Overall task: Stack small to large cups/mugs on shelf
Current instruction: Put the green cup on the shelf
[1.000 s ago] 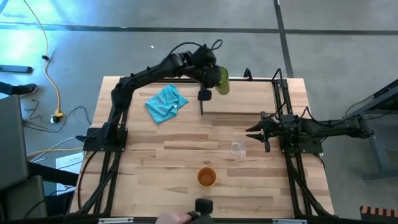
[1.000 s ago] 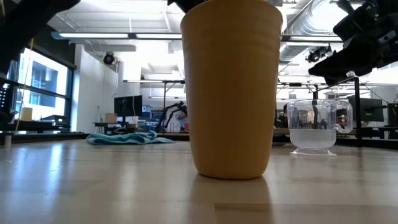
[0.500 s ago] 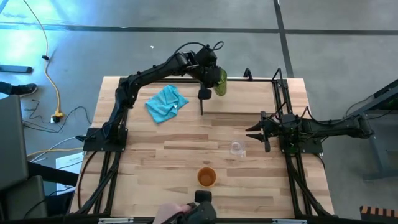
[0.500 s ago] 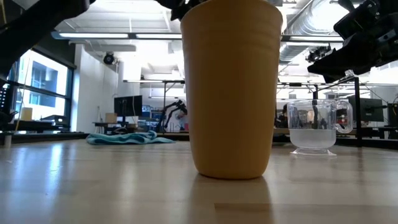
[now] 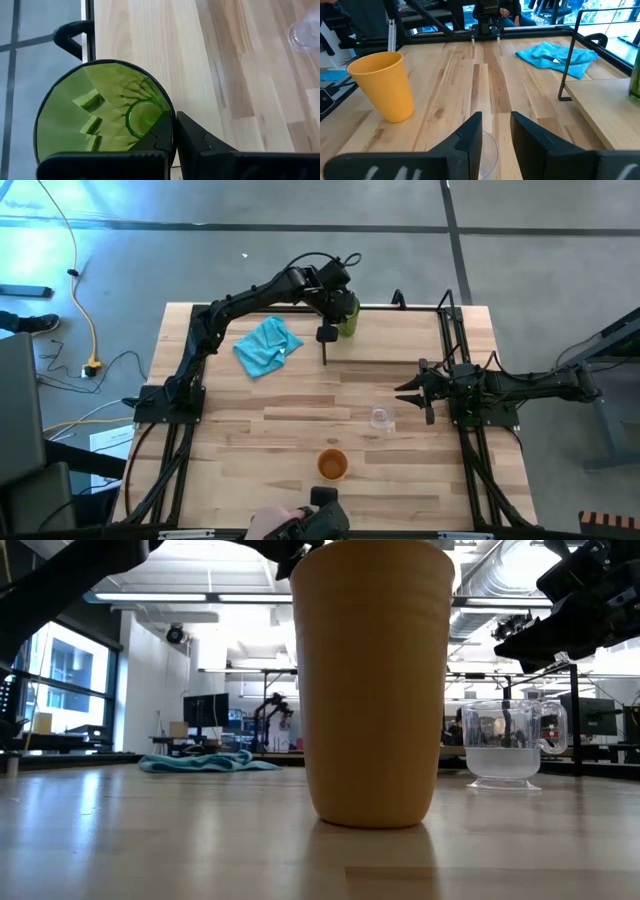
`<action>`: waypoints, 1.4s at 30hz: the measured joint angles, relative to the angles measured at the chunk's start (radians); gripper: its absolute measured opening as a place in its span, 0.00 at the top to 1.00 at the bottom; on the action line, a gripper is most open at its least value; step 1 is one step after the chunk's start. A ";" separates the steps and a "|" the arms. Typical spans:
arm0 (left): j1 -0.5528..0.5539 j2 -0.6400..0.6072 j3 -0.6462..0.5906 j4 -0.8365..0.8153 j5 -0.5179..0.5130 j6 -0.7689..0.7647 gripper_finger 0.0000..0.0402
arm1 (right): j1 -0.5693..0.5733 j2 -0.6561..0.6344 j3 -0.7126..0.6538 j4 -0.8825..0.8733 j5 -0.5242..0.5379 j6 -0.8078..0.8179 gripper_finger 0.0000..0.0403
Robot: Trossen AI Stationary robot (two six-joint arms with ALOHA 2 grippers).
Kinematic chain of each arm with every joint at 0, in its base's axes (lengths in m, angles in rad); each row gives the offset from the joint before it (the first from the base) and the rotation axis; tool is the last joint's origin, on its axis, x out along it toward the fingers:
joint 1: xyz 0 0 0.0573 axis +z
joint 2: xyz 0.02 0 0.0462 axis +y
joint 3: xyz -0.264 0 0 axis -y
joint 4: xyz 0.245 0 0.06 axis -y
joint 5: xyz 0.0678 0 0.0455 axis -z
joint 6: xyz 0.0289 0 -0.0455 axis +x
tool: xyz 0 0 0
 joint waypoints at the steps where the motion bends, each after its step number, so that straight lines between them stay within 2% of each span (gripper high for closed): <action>1: 0.000 0.000 0.000 0.001 0.000 0.000 1.00 | 0.000 0.000 0.000 0.000 0.000 0.000 0.77; 42: -0.001 0.000 0.000 -0.032 0.029 0.015 1.00 | 0.000 0.000 -0.001 0.000 0.000 0.000 0.77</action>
